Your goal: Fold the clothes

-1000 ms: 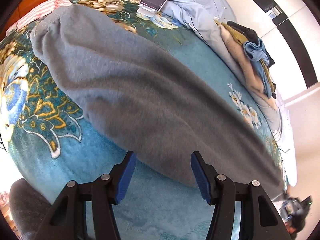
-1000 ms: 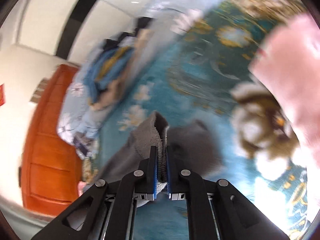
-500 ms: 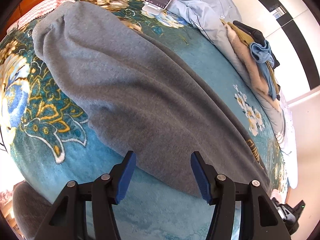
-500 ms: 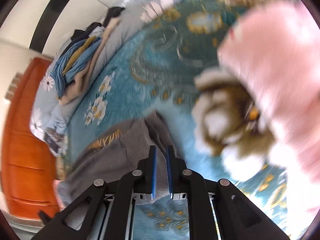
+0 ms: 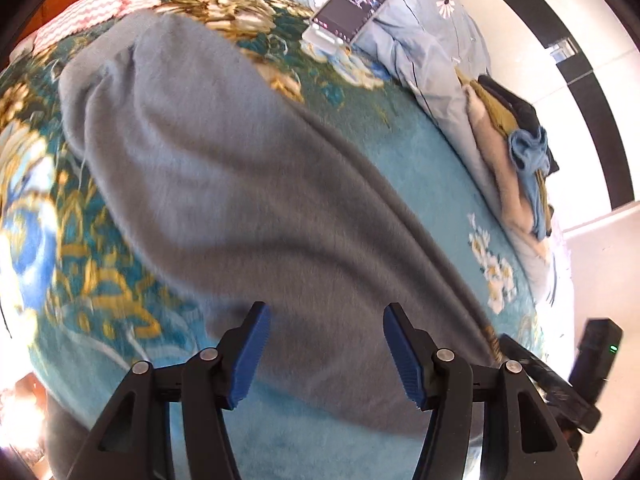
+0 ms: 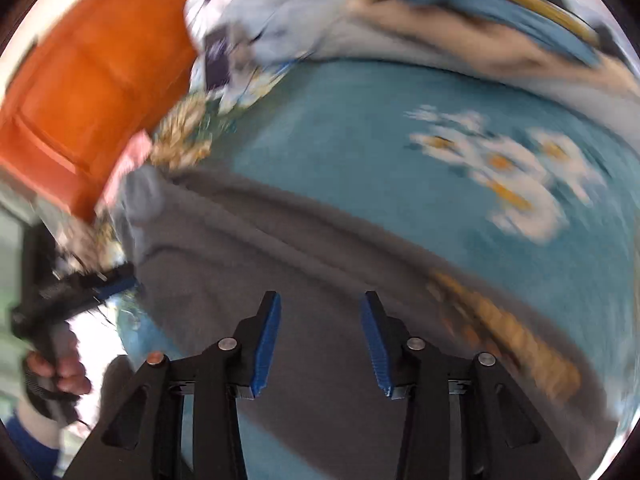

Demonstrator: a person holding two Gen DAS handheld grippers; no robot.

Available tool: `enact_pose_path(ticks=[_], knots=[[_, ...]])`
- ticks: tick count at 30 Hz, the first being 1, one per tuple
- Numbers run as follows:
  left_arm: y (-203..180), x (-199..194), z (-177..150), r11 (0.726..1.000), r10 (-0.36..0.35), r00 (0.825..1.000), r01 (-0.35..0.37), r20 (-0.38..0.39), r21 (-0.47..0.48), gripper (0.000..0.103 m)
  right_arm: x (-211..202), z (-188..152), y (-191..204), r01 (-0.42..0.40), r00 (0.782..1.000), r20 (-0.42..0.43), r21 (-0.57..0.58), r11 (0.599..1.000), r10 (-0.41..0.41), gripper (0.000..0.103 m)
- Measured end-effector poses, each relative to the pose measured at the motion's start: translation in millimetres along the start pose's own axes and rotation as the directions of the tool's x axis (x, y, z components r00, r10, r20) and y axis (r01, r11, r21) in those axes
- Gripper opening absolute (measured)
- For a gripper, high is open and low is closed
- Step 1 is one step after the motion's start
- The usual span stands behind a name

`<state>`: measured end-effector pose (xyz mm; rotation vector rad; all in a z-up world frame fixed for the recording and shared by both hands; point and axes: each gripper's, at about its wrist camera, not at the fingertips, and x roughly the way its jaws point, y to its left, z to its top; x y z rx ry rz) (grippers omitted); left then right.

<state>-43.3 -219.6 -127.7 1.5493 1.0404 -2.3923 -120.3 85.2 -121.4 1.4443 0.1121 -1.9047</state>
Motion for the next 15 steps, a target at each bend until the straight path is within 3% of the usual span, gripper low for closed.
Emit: enact_pose_path(ticks=[7, 13, 15], knots=[[2.2, 24.2, 80.1, 0.995, -0.044, 0.999, 0.041, -0.029, -0.091, 0.067, 52.9, 39.1, 29.4, 0.078, 0.987, -0.121, -0.238, 0.968, -0.109, 0.045], [11.1, 62.9, 115.5, 0.981, 0.025, 0.993, -0.047, -0.119, -0.186, 0.066, 65.3, 42.9, 30.5, 0.113, 0.973, -0.163, -0.285, 0.952, -0.164, 0.045], [16.7, 73.0, 117.5, 0.973, 0.048, 0.988, -0.079, -0.147, -0.215, 0.065, 65.5, 42.1, 32.3, 0.106, 0.973, -0.168, -0.284, 0.953, -0.158, 0.038]])
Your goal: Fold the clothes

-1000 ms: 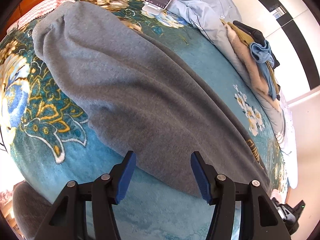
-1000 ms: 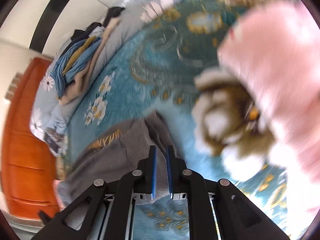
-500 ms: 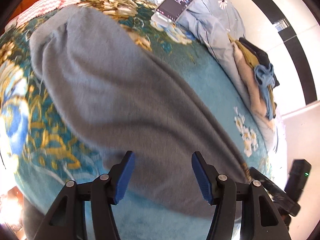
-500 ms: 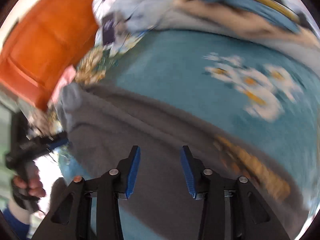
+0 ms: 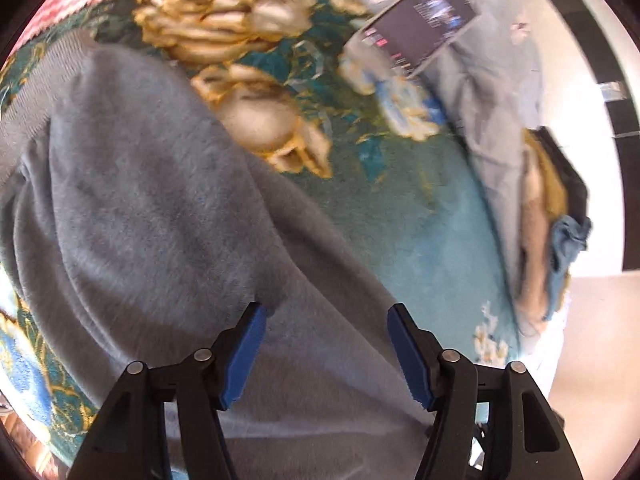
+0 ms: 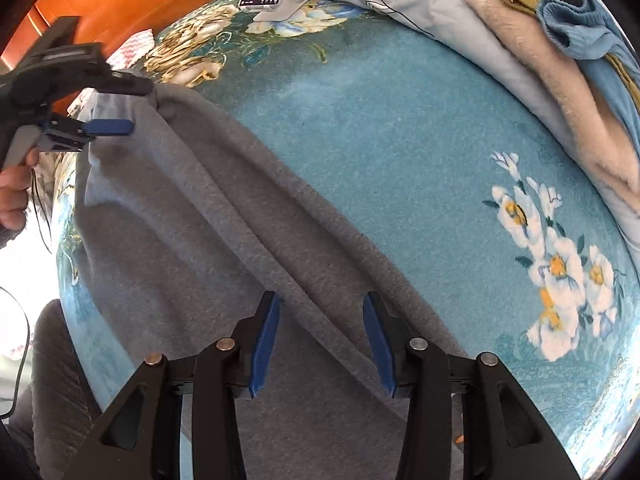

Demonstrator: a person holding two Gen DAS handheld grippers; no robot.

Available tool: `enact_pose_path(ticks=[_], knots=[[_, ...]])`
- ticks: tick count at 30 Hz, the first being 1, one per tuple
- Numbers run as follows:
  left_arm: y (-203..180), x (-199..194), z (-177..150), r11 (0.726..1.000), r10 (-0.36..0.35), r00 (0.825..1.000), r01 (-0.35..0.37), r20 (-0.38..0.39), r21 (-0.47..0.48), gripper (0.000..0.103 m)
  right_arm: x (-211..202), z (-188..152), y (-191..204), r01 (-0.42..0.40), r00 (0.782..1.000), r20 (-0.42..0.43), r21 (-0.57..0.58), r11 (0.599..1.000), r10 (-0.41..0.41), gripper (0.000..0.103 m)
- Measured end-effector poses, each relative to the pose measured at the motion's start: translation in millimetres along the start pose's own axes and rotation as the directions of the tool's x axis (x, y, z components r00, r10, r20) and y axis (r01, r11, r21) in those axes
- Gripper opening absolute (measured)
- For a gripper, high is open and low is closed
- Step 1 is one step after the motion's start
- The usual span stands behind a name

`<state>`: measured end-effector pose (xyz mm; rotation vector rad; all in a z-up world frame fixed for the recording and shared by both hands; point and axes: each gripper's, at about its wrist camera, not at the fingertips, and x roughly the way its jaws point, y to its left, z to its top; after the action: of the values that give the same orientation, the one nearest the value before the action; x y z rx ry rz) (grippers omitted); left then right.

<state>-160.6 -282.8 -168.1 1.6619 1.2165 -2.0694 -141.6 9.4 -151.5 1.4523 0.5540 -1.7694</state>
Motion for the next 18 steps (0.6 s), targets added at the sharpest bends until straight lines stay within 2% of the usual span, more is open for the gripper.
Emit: enact_pose_path(ticks=[1, 3, 5, 7, 10, 13, 18], knots=[[2.3, 4.7, 2.0, 1.0, 0.013, 1.0, -0.013, -0.01, -0.017, 0.064, 1.2, -0.2, 2.4, -0.003, 1.0, -0.007, -0.007, 1.0, 0.003, 0.035], [6.6, 9.7, 3.8, 0.998, 0.028, 0.999, -0.029, -0.02, -0.05, 0.059, 4.7, -0.6, 7.4, 0.005, 1.0, -0.027, -0.03, 1.0, -0.005, 0.02], [11.1, 11.8, 4.4, 0.996, 0.05, 0.999, -0.051, -0.022, -0.077, 0.044, 6.7, -0.9, 12.6, 0.018, 0.999, -0.039, -0.053, 0.998, -0.02, 0.012], [16.8, 12.0, 4.7, 0.994, 0.057, 0.998, -0.058, -0.018, -0.096, 0.022, 7.6, -1.3, 16.7, 0.018, 0.999, -0.046, -0.064, 0.998, -0.021, 0.008], [27.5, 11.7, 5.0, 0.991, 0.031, 0.999, -0.032, -0.007, -0.127, 0.008, 7.1, -1.5, 19.7, 0.012, 0.999, -0.052, -0.066, 0.998, -0.016, 0.005], [30.8, 4.4, 3.0, 0.99, -0.016, 1.0, 0.018, 0.013, -0.141, 0.006, 0.7, 1.0, 19.5, 0.021, 0.999, -0.033, -0.066, 0.998, -0.023, 0.003], [15.6, -19.4, 9.9, 0.989, -0.106, 0.992, 0.112, 0.065, -0.099, 0.005, -35.1, 18.5, 0.3, 0.019, 0.997, 0.078, 0.008, 1.0, -0.019, 0.002]])
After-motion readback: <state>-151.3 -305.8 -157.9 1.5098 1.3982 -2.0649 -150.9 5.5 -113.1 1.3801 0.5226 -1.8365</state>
